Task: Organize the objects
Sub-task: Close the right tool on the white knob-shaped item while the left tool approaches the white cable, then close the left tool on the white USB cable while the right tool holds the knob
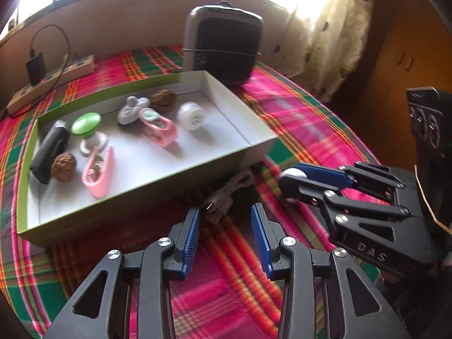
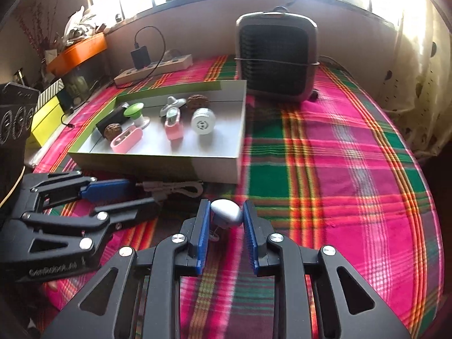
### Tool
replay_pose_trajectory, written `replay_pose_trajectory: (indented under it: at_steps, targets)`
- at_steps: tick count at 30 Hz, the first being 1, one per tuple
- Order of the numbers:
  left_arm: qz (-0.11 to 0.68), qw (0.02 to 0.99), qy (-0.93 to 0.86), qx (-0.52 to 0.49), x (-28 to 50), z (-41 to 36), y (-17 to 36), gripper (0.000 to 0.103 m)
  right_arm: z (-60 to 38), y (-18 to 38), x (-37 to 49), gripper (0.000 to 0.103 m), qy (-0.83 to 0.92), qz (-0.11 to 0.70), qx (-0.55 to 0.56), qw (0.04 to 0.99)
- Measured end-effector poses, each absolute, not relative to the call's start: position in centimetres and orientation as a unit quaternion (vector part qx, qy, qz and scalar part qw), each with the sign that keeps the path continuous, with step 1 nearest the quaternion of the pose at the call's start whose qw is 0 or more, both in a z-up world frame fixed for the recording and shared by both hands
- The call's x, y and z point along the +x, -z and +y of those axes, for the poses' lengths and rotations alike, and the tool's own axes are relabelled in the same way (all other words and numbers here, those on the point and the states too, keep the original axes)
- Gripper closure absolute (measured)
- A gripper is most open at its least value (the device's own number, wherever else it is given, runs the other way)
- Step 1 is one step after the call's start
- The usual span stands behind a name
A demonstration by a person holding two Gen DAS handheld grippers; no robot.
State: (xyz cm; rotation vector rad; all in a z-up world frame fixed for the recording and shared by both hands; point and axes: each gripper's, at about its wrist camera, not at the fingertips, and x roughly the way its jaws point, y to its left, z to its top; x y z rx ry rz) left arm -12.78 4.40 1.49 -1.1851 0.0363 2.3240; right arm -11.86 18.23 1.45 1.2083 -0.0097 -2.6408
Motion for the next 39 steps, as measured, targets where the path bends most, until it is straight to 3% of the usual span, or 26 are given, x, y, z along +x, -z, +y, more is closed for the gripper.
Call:
replay_pose_trajectory:
  at_steps: [33, 39]
  targets:
    - [0.041, 0.254, -0.862, -0.437, -13.2, 8.1, -1.0, 0.069, 21.2, -1.3, -11.0, 0.078, 0.905, -0.022, 0.409, 0.116]
    - [0.056, 0.244, -0.867, -0.430, -13.1, 8.5, -1.0, 0.075, 21.3, -1.3, -11.0, 0.078, 0.904, -0.025, 0.409, 0.120]
